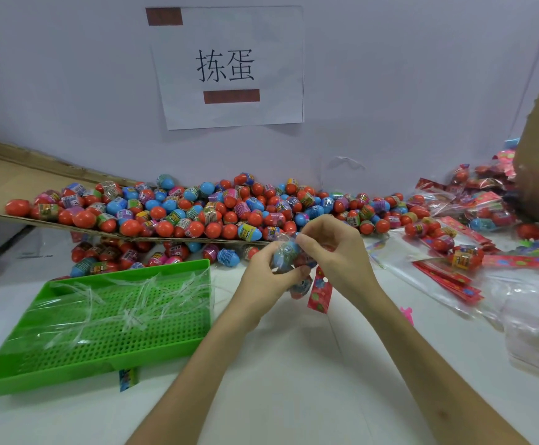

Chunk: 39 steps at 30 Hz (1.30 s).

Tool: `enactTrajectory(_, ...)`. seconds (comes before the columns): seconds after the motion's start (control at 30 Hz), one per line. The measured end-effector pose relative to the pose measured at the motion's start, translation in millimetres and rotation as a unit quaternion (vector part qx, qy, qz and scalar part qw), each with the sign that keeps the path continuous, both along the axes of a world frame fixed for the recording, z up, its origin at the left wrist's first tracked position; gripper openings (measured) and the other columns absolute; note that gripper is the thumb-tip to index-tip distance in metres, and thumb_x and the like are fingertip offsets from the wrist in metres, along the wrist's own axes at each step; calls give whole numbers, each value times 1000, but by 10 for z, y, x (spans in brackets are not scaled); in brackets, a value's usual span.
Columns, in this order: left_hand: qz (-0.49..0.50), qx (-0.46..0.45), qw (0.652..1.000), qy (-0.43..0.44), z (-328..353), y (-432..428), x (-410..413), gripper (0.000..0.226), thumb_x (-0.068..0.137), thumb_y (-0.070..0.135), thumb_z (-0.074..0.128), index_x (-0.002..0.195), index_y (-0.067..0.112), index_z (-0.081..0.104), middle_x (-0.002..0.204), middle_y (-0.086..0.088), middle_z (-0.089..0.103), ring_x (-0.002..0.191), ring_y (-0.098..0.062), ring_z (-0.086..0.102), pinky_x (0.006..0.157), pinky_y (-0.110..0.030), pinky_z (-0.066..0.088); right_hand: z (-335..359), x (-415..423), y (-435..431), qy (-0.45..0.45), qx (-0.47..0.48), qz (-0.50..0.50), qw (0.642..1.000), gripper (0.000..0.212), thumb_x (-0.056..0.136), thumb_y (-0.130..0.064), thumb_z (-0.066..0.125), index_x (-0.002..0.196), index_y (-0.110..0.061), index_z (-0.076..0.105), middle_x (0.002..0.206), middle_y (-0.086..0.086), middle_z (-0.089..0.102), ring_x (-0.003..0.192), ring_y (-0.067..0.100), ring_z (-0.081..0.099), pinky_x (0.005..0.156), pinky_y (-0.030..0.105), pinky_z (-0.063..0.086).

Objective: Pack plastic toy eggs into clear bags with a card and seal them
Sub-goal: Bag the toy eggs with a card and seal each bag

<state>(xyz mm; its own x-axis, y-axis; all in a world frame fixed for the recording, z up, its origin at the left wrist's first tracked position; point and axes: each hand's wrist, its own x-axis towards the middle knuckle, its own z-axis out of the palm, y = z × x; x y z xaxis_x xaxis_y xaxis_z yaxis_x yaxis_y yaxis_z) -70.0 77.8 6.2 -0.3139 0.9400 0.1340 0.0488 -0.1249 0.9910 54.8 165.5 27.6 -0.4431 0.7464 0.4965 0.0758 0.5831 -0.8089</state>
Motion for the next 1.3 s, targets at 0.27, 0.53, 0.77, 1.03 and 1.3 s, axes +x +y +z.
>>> enactTrajectory(0.27,-41,-19,998,-39,-1,10,-7,30,91,-1,73,115,17,69,101,-5,78,94,-22,76,78,-37,62,3,14,70,-19,-16,-19,1000,18,95,-19,71,81,-31,69,81,-19,68,85,5,65,77,27,58)
enactTrajectory(0.53,-50,-22,997,-62,10,-9,-23,45,90,-4,72,127,20,64,117,-11,74,109,-29,72,78,-37,60,6,-5,48,-13,-81,-6,997,18,93,-20,72,79,-30,70,79,-15,69,87,11,70,68,23,61)
enactTrajectory(0.77,-53,-18,997,-48,-39,-8,-54,43,90,-8,70,124,18,66,113,-13,76,103,-28,74,78,-38,61,2,19,11,-32,49,-36,998,16,86,-14,80,90,-23,68,95,-9,66,87,8,64,72,15,54)
enactTrajectory(1.03,-47,-11,998,35,-72,-3,-48,40,85,-8,73,115,18,70,106,-17,74,102,-38,72,89,-48,61,-135,-36,-16,-73,177,-74,979,13,90,-5,71,91,-17,69,86,-11,66,78,7,62,66,13,50)
enactTrajectory(1.3,-26,-40,999,-3,-48,15,7,38,89,6,78,123,19,67,112,-5,78,106,-25,74,90,-40,62,-129,81,120,-40,159,-158,974,17,102,-14,58,113,-14,71,105,-1,71,93,11,64,76,10,48)
